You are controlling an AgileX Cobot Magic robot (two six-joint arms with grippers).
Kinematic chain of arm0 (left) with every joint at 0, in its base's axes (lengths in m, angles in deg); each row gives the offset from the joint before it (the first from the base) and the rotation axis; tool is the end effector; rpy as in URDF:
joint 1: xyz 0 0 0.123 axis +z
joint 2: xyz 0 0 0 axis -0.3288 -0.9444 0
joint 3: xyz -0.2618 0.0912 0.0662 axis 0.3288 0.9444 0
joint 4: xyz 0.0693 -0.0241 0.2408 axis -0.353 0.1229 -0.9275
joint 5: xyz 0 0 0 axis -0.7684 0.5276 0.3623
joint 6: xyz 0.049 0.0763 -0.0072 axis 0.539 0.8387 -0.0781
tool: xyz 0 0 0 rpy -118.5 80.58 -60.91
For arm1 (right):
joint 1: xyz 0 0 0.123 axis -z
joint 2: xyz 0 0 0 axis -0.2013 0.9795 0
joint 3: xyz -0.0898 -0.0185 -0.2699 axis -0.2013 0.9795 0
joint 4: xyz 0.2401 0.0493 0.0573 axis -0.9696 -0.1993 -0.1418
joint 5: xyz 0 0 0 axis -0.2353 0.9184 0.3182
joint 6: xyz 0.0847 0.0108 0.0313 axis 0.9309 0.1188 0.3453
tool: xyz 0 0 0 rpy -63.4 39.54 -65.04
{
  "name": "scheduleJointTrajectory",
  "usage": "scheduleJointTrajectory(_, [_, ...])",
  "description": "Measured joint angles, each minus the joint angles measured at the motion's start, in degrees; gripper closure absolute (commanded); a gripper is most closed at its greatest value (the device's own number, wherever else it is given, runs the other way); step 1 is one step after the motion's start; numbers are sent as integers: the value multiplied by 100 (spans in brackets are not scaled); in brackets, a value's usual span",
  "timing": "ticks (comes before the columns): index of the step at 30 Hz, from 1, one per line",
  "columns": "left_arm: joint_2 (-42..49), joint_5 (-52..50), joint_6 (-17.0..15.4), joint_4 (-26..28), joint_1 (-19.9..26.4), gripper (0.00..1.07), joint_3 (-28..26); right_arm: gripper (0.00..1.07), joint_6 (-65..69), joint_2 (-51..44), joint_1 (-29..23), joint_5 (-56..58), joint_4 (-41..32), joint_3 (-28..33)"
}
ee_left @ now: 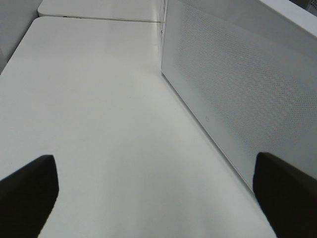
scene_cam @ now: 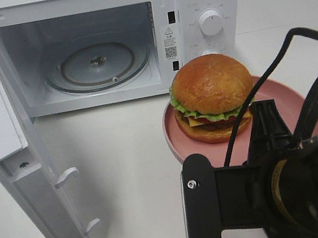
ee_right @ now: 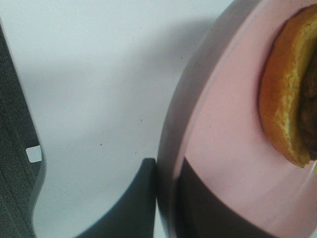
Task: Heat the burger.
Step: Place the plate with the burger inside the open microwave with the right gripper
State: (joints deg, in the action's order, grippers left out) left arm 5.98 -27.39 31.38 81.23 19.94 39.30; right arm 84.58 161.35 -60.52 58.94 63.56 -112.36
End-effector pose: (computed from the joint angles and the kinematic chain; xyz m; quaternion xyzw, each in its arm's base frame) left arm -0.0082 -0.0076 0.2797 0.0104 0.8518 -0.0360 0.5226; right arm 0.1122 0.1968 0.1843 -0.6523 0.7032 -0.1829 0.2157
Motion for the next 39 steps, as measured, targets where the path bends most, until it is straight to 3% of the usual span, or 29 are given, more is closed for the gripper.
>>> scheduleJointTrajectory(10, [0, 0, 0, 0, 0, 6, 0, 103, -945, 0, 0, -481, 52, 0])
scheduleJointTrajectory(22, [0, 0, 0, 0, 0, 6, 0, 105, -1008, 0, 0, -607, 120, 0])
scheduleJointTrajectory(30, [0, 0, 0, 0, 0, 6, 0, 107, -1008, 0, 11, -928, 625, 6])
scheduleJointTrajectory(39, [0, 0, 0, 0, 0, 6, 0, 107, -1604, 0, 940, -1558, 705, 23])
